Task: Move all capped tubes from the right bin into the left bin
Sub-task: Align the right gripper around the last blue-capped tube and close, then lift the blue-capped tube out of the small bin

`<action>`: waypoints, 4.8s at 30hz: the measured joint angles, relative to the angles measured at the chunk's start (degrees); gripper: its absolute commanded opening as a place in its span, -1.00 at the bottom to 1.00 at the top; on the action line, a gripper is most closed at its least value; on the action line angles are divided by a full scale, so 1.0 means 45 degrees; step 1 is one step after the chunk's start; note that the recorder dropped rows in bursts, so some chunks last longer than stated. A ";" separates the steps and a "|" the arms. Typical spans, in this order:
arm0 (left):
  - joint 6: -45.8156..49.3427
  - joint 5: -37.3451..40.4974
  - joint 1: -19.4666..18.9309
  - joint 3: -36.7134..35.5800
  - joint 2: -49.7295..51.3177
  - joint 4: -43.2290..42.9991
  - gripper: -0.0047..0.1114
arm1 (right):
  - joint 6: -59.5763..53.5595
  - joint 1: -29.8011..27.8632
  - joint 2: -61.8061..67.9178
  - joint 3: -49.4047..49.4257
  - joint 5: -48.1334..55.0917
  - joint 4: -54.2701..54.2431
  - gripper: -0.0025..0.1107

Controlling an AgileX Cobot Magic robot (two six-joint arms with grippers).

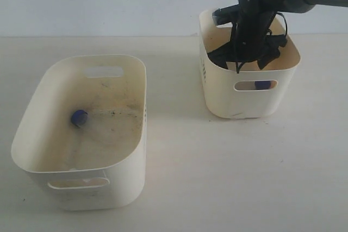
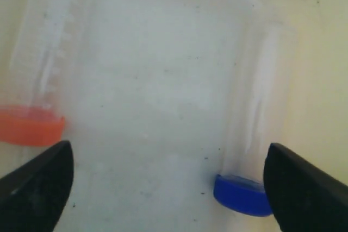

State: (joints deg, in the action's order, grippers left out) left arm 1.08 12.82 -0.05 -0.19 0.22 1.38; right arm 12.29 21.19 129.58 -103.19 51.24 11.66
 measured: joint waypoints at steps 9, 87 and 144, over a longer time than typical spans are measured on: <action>0.0000 0.0000 0.0000 0.0000 0.0000 0.0000 -0.85 | 0.0000 0.0095 0.0294 0.0000 0.0351 0.0409 0.60; 0.0000 0.0000 0.0000 0.0000 0.0000 0.0000 -0.85 | 0.1412 0.0094 0.0772 -0.0102 0.0129 0.0025 0.90; 0.0000 0.0000 0.0000 0.0000 0.0000 0.0000 -0.85 | 0.3875 -0.0116 0.1574 -0.1546 -0.1162 -0.1377 -0.54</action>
State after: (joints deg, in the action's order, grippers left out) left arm 1.08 12.82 -0.05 -0.19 0.22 1.38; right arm 29.73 20.67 136.67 -110.15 46.01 5.47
